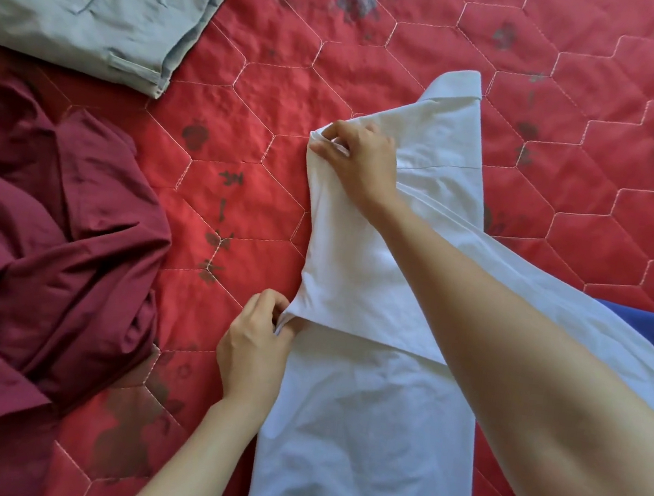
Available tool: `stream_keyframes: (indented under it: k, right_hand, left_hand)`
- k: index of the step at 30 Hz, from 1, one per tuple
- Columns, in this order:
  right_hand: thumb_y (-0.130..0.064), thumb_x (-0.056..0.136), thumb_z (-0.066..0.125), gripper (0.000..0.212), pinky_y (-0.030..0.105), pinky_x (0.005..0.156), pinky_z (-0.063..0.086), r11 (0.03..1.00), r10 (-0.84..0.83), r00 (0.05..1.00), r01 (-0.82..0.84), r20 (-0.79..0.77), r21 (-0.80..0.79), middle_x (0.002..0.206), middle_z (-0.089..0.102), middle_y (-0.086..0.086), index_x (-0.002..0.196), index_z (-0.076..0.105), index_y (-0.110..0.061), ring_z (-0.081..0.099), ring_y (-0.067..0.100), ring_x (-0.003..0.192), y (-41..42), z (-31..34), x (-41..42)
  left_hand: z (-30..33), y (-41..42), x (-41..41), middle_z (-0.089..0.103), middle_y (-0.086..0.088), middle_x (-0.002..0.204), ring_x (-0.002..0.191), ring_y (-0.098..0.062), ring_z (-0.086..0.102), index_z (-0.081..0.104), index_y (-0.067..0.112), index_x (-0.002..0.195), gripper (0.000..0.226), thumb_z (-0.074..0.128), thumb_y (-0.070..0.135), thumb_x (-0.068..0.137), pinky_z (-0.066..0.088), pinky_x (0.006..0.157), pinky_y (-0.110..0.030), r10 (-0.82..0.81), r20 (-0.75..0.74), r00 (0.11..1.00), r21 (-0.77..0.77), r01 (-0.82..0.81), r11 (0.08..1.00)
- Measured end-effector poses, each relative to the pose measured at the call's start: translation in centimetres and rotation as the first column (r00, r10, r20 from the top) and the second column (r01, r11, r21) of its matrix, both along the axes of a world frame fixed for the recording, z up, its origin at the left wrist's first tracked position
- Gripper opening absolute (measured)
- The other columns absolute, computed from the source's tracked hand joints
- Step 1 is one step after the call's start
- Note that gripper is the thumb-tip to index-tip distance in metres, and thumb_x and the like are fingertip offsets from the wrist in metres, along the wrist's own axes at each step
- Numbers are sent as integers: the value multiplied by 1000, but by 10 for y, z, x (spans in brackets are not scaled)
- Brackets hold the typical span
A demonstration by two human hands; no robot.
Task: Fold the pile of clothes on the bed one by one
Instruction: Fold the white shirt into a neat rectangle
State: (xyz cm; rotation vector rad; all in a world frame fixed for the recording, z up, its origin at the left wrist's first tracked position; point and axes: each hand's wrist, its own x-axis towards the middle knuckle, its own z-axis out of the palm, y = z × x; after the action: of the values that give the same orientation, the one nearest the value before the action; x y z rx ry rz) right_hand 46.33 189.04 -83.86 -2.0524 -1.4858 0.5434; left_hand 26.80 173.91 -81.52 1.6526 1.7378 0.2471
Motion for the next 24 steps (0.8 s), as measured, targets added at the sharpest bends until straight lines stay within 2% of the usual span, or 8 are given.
stream_keyframes:
  k: [3, 8, 11, 15, 17, 20, 22, 24]
  right_hand:
    - [-42, 87, 65, 26, 25, 80, 25, 1000, -13, 998, 13, 69, 7, 75, 54, -9, 85, 67, -17, 52, 16, 97, 0, -3, -5]
    - [-37, 95, 56, 25, 28, 81, 29, 998, 42, 991, -48, 126, 43, 84, 60, 1, 91, 70, -16, 55, 19, 93, -1, 2, -4]
    - [-32, 99, 51, 28, 30, 86, 33, 992, 111, 984, -119, 142, 45, 96, 63, 3, 101, 73, -16, 56, 21, 98, -6, 11, 4]
    - [-29, 100, 47, 34, 39, 102, 36, 966, 180, 940, -225, 291, 128, 130, 58, 9, 127, 64, -16, 52, 27, 122, -21, 18, 7]
    - [-32, 101, 42, 40, 40, 112, 26, 915, 364, 864, -402, 348, 42, 145, 48, 8, 136, 55, -19, 38, 27, 139, -27, 14, 2]
    - [-43, 104, 22, 49, 44, 120, 3, 778, 625, 636, -554, 452, -297, 160, 18, 0, 151, 26, -28, 8, 22, 149, -30, -3, 8]
    - [-43, 105, 15, 51, 45, 120, -1, 765, 641, 584, -536, 497, -357, 162, 7, -4, 154, 10, -32, 1, 20, 150, -24, -13, 19]
    - [-43, 104, 14, 51, 46, 120, 0, 820, 572, 616, -455, 543, -348, 163, 7, -1, 154, 7, -31, 2, 19, 150, -11, -15, 28]
  left_hand:
    - [5, -3, 1, 53, 9, 85, 77, -22, 56, 58, 18, 88, 16, 71, 23, 81, 39, 60, -33, -38, -9, 999, 40, 38, 998]
    - [23, 8, 11, 53, 0, 128, 117, -14, 48, 57, 13, 114, 37, 53, 32, 82, 34, 101, -28, -359, 182, 915, 310, 293, 905]
    - [15, 19, 36, 52, -10, 136, 130, -26, 45, 57, 5, 124, 40, 43, 22, 91, 31, 112, -40, -535, 6, 845, 357, 499, 790]
    - [-14, 14, 55, 17, -14, 159, 148, -27, 12, 26, 2, 150, 57, 33, 25, 98, 7, 120, -45, -636, -335, 695, 123, 702, 702]
    - [-27, 6, 49, 24, -17, 156, 146, -29, 20, 33, 1, 147, 58, 40, 26, 95, 16, 119, -48, -625, -380, 682, 152, 713, 685]
    - [-39, -3, 45, 23, -16, 157, 147, -29, 16, 34, 4, 147, 58, 39, 29, 95, 14, 119, -49, -613, -376, 695, 209, 708, 675]
    - [-43, -6, 43, 17, -15, 159, 148, -30, 11, 29, 6, 149, 60, 35, 32, 95, 10, 119, -49, -612, -396, 685, 213, 717, 664]
    - [-46, -5, 42, 16, -15, 160, 148, -30, 10, 27, 7, 150, 61, 34, 33, 95, 8, 120, -48, -610, -415, 675, 213, 723, 657]
